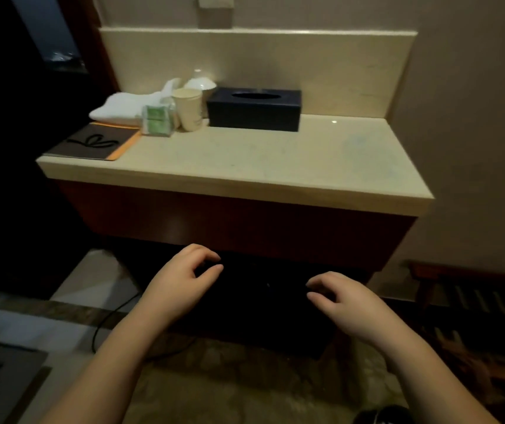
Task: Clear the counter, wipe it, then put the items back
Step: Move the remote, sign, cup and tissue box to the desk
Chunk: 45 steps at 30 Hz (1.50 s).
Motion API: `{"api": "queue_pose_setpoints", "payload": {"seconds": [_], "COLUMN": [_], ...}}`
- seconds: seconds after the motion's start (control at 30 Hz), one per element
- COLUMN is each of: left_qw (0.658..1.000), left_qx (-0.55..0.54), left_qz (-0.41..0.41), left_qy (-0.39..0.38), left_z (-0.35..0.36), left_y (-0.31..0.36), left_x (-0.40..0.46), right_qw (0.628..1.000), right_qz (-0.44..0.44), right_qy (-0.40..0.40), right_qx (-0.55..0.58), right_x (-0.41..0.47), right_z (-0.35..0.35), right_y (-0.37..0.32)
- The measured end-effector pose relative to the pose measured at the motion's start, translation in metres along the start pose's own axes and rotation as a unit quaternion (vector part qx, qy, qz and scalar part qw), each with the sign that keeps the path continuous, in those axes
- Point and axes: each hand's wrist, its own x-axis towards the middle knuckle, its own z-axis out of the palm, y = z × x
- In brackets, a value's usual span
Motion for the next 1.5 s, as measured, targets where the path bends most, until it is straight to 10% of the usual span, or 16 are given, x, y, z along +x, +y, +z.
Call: {"api": "queue_pose_setpoints", "payload": {"seconds": [0.83, 1.5], "left_qw": [0.983, 0.951], "left_qx": [0.027, 0.196], "left_qz": [-0.022, -0.138], "left_qy": [0.180, 0.197], "left_z": [-0.121, -0.118], "left_y": [-0.013, -0.017], "left_x": [0.184, 0.350], "right_qw": [0.965, 0.969], "right_qz": [-0.072, -0.011], "right_qy": [0.187, 0.059], "right_qx": [-0.171, -0.238], "right_x": [0.244, 0.411], "right_z": [-0.180, -0.214], "right_y": [-0.085, -0.042]}}
